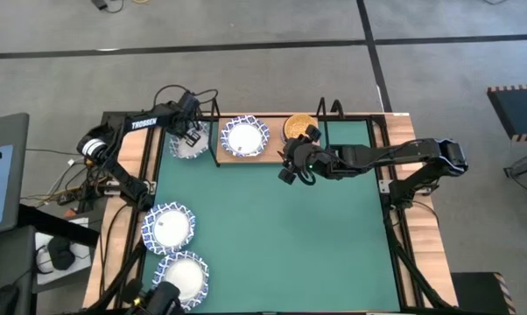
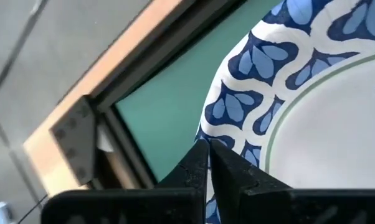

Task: Place and stack bowls onto a shelf
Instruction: Stack the white patterned bowl on top of the white patterned bowl on the shelf

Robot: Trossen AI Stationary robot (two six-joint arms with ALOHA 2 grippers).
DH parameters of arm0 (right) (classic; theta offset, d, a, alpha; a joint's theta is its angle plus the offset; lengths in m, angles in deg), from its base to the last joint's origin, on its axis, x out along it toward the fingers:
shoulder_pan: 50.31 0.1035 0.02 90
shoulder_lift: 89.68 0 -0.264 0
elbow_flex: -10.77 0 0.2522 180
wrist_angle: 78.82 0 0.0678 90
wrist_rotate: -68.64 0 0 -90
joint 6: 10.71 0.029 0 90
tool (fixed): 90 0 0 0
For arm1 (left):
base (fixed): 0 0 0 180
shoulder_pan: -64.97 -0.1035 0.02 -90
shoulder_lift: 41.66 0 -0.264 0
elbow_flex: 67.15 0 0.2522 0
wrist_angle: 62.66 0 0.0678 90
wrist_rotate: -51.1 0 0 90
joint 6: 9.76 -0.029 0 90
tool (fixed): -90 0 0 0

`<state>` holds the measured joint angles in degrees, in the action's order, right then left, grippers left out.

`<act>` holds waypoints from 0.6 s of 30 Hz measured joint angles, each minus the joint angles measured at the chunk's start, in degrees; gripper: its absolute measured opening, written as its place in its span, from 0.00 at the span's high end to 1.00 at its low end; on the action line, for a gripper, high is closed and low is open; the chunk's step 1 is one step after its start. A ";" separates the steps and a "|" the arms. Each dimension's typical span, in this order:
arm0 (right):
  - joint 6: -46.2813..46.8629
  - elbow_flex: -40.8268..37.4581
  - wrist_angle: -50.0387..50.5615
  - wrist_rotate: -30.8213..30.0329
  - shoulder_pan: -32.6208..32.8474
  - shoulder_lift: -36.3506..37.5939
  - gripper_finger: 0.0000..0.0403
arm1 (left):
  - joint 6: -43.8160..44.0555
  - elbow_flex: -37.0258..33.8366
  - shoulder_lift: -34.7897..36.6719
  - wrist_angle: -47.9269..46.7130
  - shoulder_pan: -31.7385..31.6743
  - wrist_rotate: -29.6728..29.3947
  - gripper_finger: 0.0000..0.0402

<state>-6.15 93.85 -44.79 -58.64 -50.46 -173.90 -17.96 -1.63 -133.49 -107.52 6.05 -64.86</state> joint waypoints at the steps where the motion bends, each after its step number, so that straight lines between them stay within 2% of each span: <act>1: 0.00 0.00 0.00 0.00 0.00 -0.04 0.47 | 0.12 -0.02 0.00 -0.07 0.25 -1.04 1.00; 6: -0.04 0.02 -0.25 0.00 -0.49 -0.37 0.47 | -0.92 -0.01 1.20 -1.01 1.43 -6.50 1.00; 9: -0.02 0.04 -0.32 0.00 -1.30 -0.49 0.47 | -1.70 0.00 3.20 -1.08 1.56 -6.72 1.00; 18: 0.38 0.04 -0.46 0.00 -2.58 -0.57 0.47 | 1.81 0.00 7.50 -0.36 1.39 -1.06 0.99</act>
<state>-5.77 93.89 -45.25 -58.64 -53.03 -174.47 -16.15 -1.63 -126.00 -107.88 7.43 -65.92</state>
